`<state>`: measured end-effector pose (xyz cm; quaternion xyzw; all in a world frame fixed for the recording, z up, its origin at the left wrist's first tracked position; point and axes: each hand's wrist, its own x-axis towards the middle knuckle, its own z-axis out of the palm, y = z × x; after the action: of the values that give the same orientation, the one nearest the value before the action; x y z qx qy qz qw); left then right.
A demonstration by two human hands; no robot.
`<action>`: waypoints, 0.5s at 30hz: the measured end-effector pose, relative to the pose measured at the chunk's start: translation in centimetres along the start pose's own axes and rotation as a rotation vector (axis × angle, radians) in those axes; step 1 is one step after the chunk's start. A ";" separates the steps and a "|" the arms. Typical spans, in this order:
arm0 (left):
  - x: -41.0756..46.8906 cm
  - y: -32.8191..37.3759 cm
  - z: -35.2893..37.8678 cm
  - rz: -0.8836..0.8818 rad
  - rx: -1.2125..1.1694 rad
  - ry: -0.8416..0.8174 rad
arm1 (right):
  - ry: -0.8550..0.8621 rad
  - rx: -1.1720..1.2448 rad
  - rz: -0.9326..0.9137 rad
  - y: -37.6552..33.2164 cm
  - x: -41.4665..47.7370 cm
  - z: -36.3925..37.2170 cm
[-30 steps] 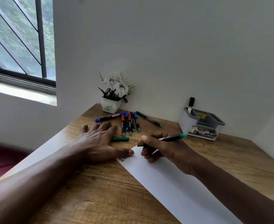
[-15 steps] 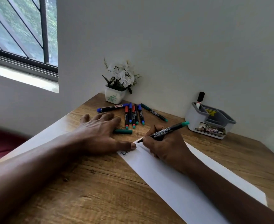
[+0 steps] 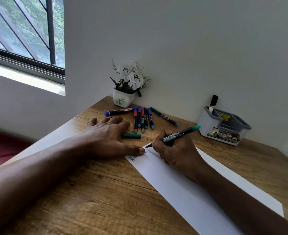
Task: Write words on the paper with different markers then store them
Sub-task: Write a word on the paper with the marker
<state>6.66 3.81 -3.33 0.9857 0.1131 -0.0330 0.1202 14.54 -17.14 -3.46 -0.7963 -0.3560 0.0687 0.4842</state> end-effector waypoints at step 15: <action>-0.1 0.1 -0.1 -0.014 -0.017 -0.012 | 0.043 0.022 0.055 -0.2 0.1 0.0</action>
<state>6.60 3.70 -3.15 0.9836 0.1197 -0.0390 0.1291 14.53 -17.03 -3.31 -0.8017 -0.3226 0.0687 0.4984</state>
